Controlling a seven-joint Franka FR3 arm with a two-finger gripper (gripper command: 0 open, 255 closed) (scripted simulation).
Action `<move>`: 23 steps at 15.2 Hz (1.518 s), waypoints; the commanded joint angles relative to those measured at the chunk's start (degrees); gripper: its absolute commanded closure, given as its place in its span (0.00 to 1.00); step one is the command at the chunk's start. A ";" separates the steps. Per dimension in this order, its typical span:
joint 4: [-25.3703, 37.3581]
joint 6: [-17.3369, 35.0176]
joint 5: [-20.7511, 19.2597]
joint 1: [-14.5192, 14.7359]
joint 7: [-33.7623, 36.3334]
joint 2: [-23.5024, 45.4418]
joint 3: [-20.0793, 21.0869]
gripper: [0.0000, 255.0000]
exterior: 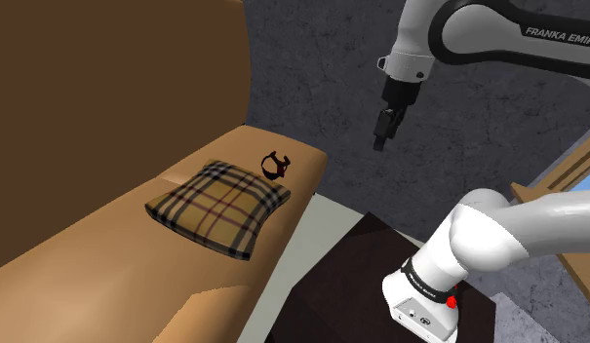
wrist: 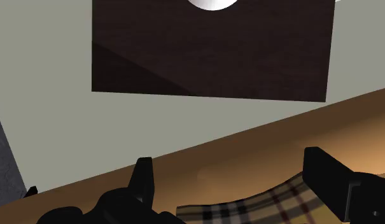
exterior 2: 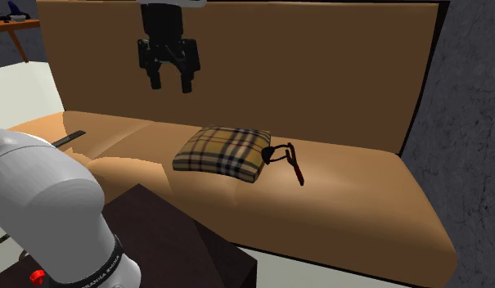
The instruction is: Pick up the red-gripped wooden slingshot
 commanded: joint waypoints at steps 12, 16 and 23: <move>-3.53 23.36 -7.67 -2.29 -0.99 17.15 -0.46 0.00; -2.15 30.94 -11.16 -3.49 -0.26 25.17 -0.53 0.00; 3.69 41.59 -18.57 -5.46 2.48 40.19 -0.84 0.00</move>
